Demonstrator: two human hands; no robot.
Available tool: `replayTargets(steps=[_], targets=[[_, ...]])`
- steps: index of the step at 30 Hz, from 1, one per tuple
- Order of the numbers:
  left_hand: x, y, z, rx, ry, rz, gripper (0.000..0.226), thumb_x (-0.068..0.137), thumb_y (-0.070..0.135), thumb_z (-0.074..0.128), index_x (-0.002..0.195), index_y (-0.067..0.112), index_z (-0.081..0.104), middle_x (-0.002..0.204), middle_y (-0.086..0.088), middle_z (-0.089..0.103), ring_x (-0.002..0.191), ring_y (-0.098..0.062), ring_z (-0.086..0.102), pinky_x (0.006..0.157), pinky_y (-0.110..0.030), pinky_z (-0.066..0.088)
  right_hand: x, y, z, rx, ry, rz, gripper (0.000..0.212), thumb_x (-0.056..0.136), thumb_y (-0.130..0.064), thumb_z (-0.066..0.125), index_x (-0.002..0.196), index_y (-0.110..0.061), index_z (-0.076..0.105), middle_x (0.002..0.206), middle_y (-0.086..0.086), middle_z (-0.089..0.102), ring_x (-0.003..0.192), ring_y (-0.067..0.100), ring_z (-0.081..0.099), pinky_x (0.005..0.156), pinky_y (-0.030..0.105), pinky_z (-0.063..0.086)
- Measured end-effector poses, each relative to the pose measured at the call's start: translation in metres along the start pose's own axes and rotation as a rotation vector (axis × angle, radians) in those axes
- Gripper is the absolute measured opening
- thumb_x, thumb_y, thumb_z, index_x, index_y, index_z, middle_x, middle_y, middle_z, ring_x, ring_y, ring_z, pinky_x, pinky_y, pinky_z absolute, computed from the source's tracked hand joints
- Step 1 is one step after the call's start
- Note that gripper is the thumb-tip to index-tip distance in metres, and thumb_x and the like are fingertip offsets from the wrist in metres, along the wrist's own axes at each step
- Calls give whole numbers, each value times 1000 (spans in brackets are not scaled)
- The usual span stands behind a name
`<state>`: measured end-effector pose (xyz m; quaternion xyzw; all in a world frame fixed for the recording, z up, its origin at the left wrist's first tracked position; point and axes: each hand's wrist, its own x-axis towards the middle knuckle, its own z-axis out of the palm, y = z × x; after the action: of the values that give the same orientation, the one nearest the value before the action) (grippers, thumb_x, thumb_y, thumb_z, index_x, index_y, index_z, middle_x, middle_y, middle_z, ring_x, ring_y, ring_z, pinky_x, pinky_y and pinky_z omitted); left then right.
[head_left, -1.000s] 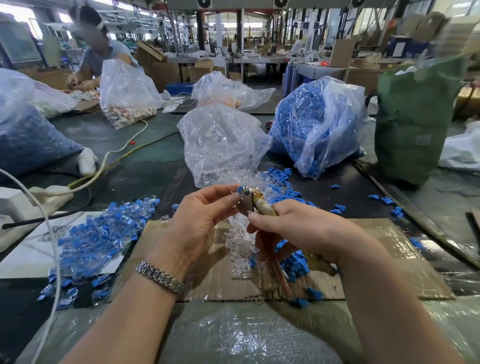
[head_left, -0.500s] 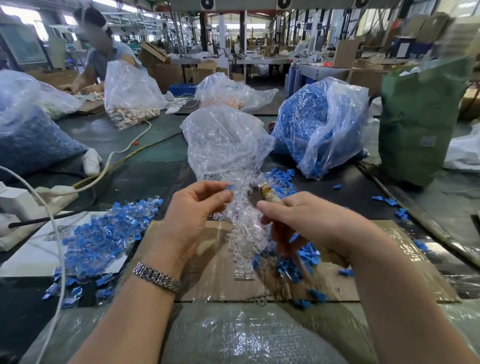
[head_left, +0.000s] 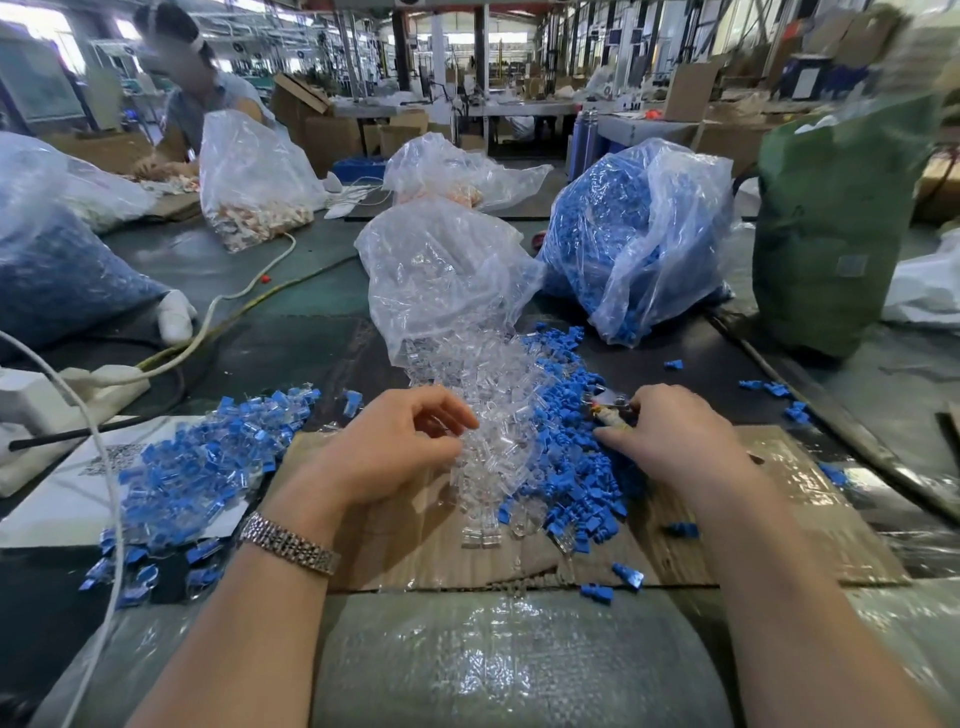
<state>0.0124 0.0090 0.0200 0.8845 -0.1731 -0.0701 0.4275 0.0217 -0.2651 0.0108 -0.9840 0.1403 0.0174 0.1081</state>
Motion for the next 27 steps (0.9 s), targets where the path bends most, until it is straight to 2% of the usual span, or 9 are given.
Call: replayTargets(steps=[4, 8, 11, 14, 16, 18, 21, 24, 27], targets=[[2, -2, 3, 133, 27, -12, 13, 88, 16, 76, 95, 26, 73, 91, 6, 73, 81, -6, 67, 71, -13, 51, -2, -5, 1, -40, 1, 21, 67, 84, -70, 63, 123, -16, 58, 127, 12, 57, 122, 35, 48, 98, 49, 48], [3, -3, 5, 134, 33, -30, 7, 87, 23, 79, 90, 27, 75, 86, 6, 75, 79, -7, 69, 70, -14, 54, -4, -5, 0, 1, -12, 7, 70, 83, -73, 61, 123, -16, 59, 127, 12, 56, 123, 34, 47, 98, 48, 47], [3, -3, 6, 143, 59, -25, 5, 86, 24, 80, 88, 26, 76, 85, 8, 75, 79, -5, 69, 74, -16, 53, -8, -5, -5, 31, -1, -12, 67, 85, -68, 64, 129, -19, 57, 132, 11, 53, 125, 34, 47, 100, 49, 45], [4, -4, 6, 111, 88, -30, 6, 86, 23, 81, 88, 23, 75, 85, 7, 75, 78, -3, 69, 72, -11, 50, -10, -2, -13, 212, 91, -140, 36, 88, -47, 73, 115, -25, 65, 120, 3, 60, 114, 24, 56, 98, 47, 49], [4, -5, 6, 86, 105, -36, 6, 87, 22, 80, 89, 21, 75, 85, 6, 75, 78, -5, 70, 71, -12, 51, -13, 2, -17, 340, 66, -253, 9, 88, -32, 76, 95, -30, 70, 100, -8, 69, 95, 11, 63, 83, 32, 53], [5, -5, 6, 88, 109, -38, 6, 87, 22, 79, 90, 20, 74, 86, 5, 75, 78, -5, 69, 73, -14, 52, -17, 5, -21, 356, -58, -346, 9, 86, -25, 78, 86, -33, 73, 85, -14, 71, 84, 3, 65, 74, 22, 51], [6, -5, 8, 111, 96, -43, 7, 87, 24, 80, 90, 21, 74, 80, 8, 72, 67, 2, 63, 64, -9, 47, -19, 9, -22, 262, -203, -426, 10, 84, -27, 79, 88, -34, 73, 86, -16, 72, 81, -2, 66, 76, 19, 51], [7, -5, 9, 106, 80, -36, 8, 86, 24, 80, 89, 21, 74, 74, 10, 70, 60, 6, 59, 60, -8, 45, -20, 8, -22, 222, -219, -432, 18, 81, -30, 82, 96, -34, 72, 90, -19, 69, 84, -3, 64, 73, 14, 48], [6, -6, 11, 121, 78, -28, 8, 85, 23, 81, 86, 22, 73, 77, 9, 71, 64, 7, 61, 63, -8, 45, -22, 2, -18, 180, -161, -444, 20, 79, -34, 84, 95, -32, 73, 91, -18, 68, 84, -4, 60, 76, 18, 48]])
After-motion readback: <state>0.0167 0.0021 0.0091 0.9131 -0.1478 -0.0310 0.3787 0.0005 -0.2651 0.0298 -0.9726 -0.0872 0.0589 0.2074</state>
